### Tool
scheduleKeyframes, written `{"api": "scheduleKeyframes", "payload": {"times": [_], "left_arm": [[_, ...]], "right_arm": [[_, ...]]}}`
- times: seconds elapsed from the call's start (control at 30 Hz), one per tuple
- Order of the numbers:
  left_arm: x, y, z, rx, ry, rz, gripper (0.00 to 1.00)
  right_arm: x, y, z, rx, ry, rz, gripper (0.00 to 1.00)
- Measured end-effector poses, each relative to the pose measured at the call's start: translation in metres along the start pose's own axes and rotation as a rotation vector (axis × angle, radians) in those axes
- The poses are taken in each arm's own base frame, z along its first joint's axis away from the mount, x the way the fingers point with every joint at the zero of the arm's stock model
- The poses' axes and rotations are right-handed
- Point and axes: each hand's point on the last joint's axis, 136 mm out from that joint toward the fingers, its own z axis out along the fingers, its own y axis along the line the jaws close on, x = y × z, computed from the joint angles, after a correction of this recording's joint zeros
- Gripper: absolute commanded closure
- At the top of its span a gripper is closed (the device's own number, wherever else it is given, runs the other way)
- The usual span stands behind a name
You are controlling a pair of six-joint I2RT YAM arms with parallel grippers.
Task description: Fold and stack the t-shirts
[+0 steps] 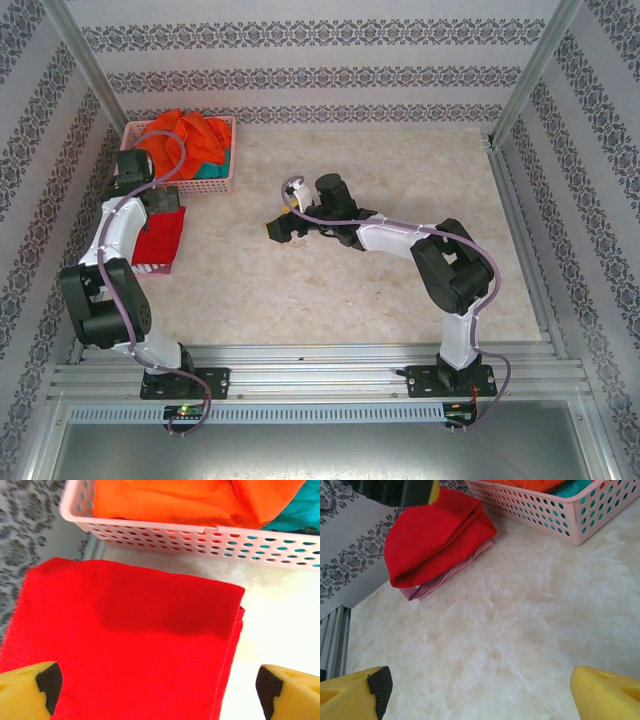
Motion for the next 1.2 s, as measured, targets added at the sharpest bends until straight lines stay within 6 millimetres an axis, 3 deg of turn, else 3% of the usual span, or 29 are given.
{"api": "scheduleKeyframes", "payload": {"times": [0.27,0.4,0.53,0.77,0.9,1.07,1.2], "left_arm": [[0.037,-0.026,0.056,0.151,0.113,-0.174,0.0],[0.034,-0.027,0.059,0.203,0.068,-0.234,0.0],[0.029,-0.03,0.044,0.245,-0.006,-0.253,0.0],[0.015,-0.035,-0.023,0.287,-0.259,-0.253,0.0],[0.033,-0.053,-0.05,0.338,-0.365,-0.238,0.0],[0.068,-0.104,-0.061,0.446,-0.389,-0.119,0.0],[0.09,-0.11,-0.05,0.436,-0.404,-0.061,0.0]], "right_arm": [[0.02,-0.009,-0.002,0.028,0.028,0.025,0.08],[0.032,-0.019,-0.007,0.06,0.039,0.048,0.08],[0.031,-0.029,-0.025,0.118,-0.003,0.069,0.08],[0.002,-0.062,-0.092,0.266,-0.185,0.109,0.08],[-0.003,-0.082,-0.144,0.406,-0.265,0.115,0.07],[-0.01,-0.094,-0.209,0.63,-0.339,0.03,0.06],[0.002,-0.114,-0.257,0.866,-0.346,-0.036,0.05]]}}
